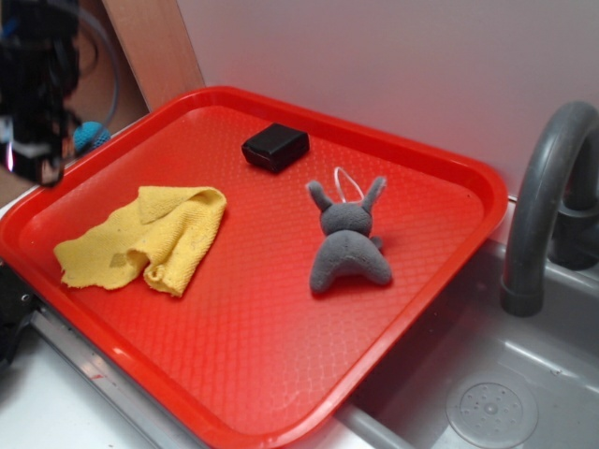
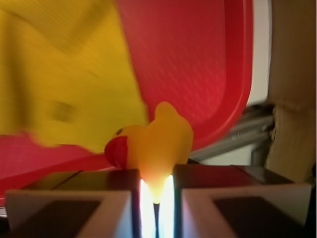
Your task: Grab the yellow duck.
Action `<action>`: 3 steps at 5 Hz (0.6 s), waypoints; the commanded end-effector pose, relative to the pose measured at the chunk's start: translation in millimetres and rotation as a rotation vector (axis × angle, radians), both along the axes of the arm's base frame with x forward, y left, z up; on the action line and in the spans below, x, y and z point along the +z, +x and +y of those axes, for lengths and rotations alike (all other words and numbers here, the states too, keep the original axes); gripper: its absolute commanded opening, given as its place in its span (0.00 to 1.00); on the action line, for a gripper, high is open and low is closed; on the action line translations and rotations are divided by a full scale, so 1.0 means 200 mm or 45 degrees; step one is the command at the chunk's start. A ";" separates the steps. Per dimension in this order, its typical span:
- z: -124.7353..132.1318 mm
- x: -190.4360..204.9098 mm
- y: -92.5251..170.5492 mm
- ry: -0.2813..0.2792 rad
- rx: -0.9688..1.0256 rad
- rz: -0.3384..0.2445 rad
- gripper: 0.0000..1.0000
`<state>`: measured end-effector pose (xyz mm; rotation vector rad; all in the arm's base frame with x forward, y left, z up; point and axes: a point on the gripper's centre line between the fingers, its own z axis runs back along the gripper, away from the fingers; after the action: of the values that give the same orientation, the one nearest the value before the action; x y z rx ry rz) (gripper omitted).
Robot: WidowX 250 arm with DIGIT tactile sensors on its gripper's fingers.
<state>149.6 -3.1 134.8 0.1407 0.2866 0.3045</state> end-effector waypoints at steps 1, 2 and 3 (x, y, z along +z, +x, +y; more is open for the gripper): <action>-0.14 0.44 0.01 -0.266 -0.274 -0.383 0.00; -0.15 0.50 0.02 -0.326 -0.368 -0.399 0.00; -0.13 0.44 0.01 -0.363 -0.346 -0.389 0.00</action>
<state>167.3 -42.2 215.6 -0.1394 0.0424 0.0108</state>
